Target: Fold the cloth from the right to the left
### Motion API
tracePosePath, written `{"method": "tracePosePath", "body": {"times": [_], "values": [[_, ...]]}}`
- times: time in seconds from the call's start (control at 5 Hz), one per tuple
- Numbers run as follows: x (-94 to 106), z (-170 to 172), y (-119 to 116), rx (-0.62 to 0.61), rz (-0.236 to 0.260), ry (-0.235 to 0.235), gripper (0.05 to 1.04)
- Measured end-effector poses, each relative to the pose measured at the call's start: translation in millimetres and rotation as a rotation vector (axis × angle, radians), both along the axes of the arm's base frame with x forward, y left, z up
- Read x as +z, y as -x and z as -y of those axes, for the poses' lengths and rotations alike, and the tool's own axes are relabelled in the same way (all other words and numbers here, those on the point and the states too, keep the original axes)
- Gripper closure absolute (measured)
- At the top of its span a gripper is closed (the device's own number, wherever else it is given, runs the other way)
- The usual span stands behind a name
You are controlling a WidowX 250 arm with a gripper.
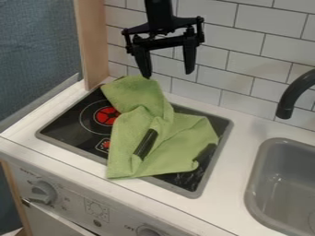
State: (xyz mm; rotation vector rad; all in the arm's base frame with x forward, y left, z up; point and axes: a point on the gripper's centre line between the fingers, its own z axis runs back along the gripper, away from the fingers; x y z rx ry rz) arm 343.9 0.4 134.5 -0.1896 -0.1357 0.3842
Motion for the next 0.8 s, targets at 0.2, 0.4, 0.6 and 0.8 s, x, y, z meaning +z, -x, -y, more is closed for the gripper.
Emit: {"method": "tracePosePath", "body": {"times": [0.2, 0.4, 0.6, 0.8], "values": [[-11.1, 3, 4, -0.008, -0.037, 0.003, 0.085], [-21.9, 17, 10, -0.053, -0.059, 0.003, 0.085], [-28.0, 39, 14, -0.107, -0.054, -0.006, 0.085], [-39.8, 58, 14, -0.125, -0.052, -0.075, 0.085]]}}
